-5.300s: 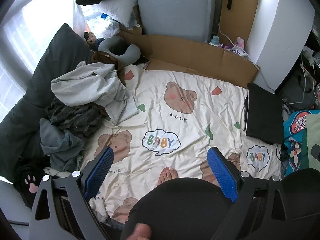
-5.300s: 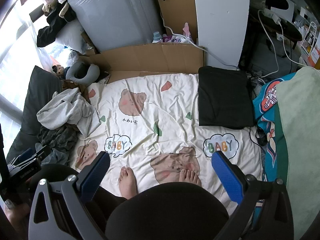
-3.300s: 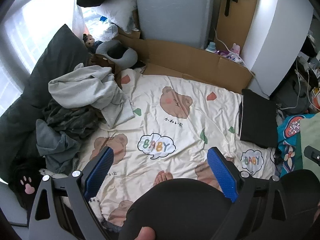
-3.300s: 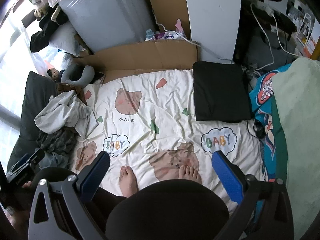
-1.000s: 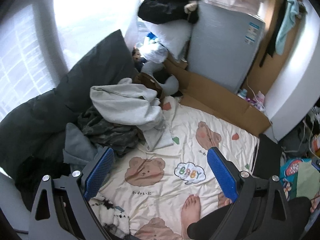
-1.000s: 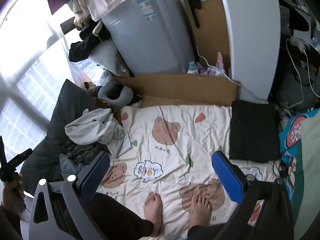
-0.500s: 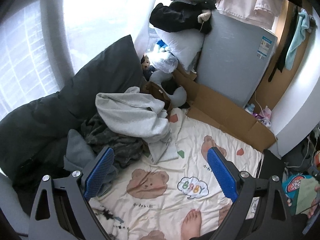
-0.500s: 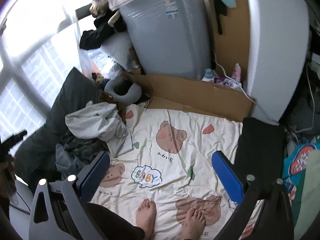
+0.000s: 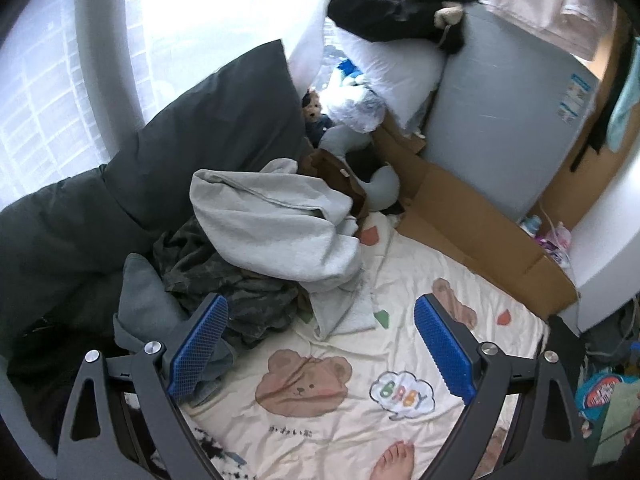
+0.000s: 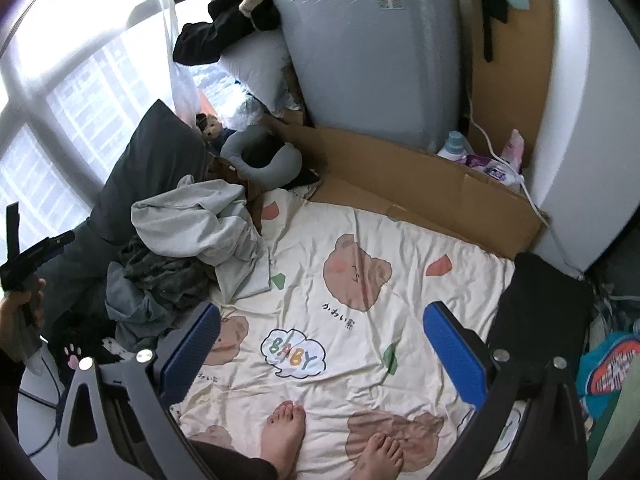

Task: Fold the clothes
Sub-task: 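Move the left tool toward the light grey sweatshirt on the clothes pile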

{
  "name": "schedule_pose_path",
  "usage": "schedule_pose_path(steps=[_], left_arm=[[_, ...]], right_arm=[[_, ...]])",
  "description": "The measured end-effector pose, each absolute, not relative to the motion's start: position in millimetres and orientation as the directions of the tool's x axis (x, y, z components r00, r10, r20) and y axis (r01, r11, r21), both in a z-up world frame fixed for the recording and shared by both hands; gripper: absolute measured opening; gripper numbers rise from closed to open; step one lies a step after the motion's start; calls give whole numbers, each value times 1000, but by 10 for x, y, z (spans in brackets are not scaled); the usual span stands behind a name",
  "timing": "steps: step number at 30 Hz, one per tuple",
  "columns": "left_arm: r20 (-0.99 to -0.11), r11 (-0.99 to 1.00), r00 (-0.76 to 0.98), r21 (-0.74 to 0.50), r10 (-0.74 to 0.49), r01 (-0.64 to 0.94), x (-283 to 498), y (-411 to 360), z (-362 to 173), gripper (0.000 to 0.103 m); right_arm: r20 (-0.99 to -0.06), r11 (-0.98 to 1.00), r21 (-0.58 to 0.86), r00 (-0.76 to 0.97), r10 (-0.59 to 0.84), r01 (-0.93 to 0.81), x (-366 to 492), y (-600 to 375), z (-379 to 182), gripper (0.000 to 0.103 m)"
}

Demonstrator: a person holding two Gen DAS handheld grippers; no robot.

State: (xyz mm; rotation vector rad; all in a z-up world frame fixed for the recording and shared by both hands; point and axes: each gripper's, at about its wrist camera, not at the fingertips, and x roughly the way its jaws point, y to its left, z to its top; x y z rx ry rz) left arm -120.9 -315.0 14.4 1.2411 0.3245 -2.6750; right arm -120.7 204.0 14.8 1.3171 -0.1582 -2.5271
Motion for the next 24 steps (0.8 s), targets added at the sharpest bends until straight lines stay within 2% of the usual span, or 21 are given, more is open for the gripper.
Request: schedule_pose_path(steps=[14,24], left_arm=[[-752,-947,-652,-130,-99,293,-2002,-3367,-467,95],[-804,-944,-592,-142,-65,297,-2430,-3300,-1385,95]], right_arm=[[-807,-935,223,-486,-336,277,-1899,1991,-445,99],[-828,-925,237,-437,-352,296,-2201,2064,-1143,98]])
